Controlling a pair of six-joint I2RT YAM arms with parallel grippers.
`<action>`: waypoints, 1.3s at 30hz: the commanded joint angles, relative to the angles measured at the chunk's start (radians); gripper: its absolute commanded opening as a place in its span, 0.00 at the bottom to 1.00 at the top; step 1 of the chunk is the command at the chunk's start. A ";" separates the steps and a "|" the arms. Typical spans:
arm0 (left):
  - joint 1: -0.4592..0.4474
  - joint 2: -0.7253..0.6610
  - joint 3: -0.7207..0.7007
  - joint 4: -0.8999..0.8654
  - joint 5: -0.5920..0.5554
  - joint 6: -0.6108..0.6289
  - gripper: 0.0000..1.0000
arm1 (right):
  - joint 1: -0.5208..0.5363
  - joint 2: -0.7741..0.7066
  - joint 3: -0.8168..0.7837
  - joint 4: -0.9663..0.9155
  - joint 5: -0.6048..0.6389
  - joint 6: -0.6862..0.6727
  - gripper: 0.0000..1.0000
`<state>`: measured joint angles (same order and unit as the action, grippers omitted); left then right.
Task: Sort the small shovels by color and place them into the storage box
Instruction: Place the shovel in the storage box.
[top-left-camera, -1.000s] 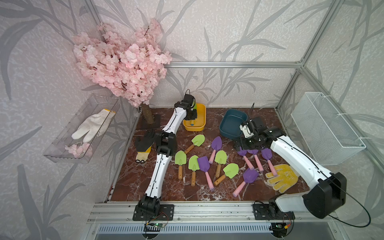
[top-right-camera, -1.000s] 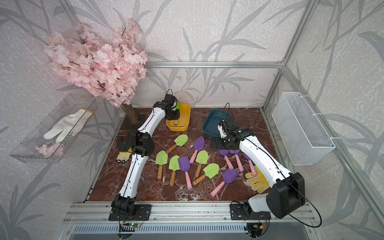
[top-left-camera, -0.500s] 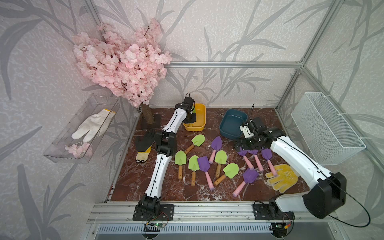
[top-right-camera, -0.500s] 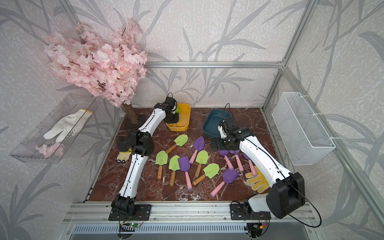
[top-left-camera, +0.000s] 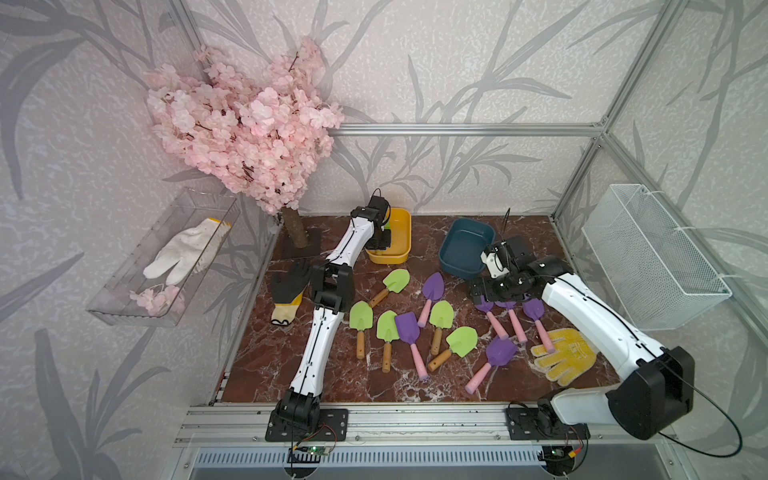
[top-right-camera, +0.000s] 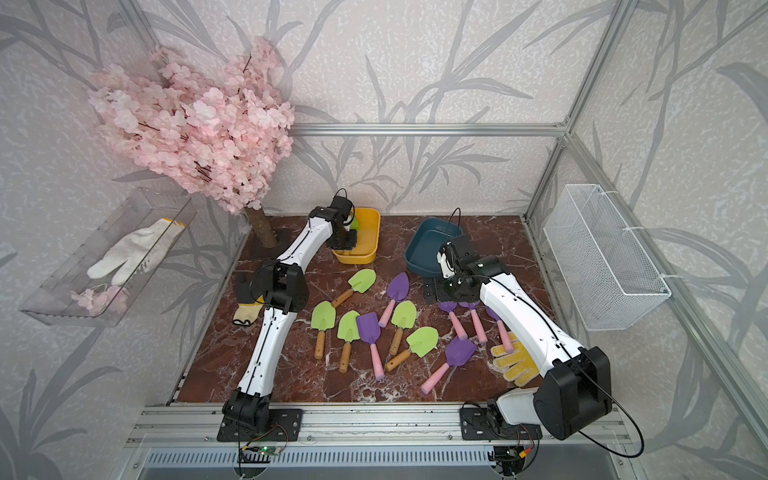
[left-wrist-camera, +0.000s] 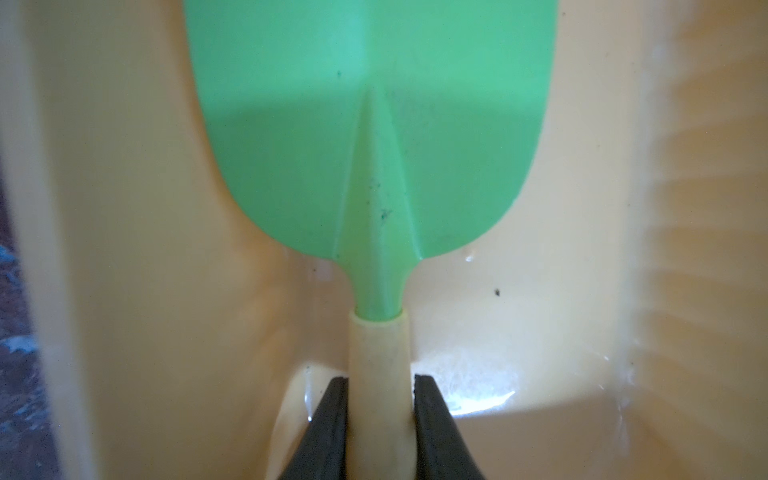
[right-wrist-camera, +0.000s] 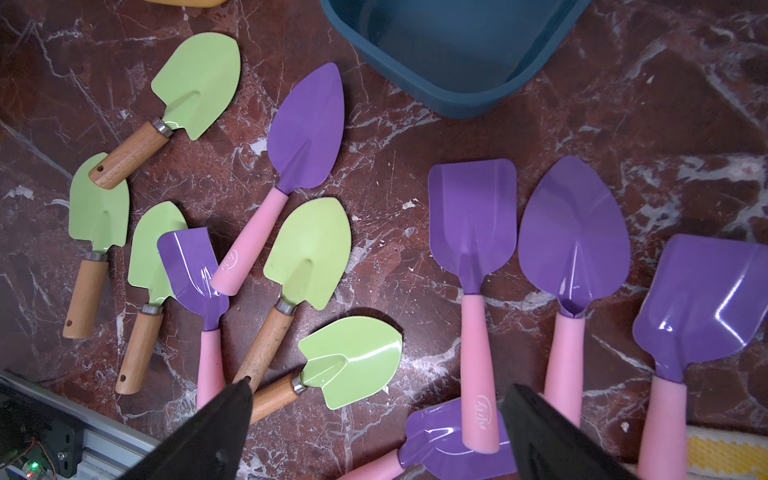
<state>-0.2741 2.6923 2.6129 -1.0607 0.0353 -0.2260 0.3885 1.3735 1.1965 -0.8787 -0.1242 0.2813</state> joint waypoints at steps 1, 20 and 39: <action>-0.007 -0.057 -0.018 -0.037 -0.022 0.022 0.04 | -0.005 -0.023 -0.008 0.007 -0.004 0.006 0.99; -0.013 -0.095 -0.096 -0.072 -0.046 -0.005 0.07 | -0.010 -0.024 -0.014 0.004 0.006 0.004 0.99; -0.010 -0.078 -0.093 -0.020 -0.028 0.001 0.28 | -0.018 -0.005 -0.019 0.014 0.007 0.001 0.99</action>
<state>-0.2813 2.6469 2.5248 -1.0943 0.0017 -0.2249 0.3779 1.3735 1.1748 -0.8711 -0.1238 0.2836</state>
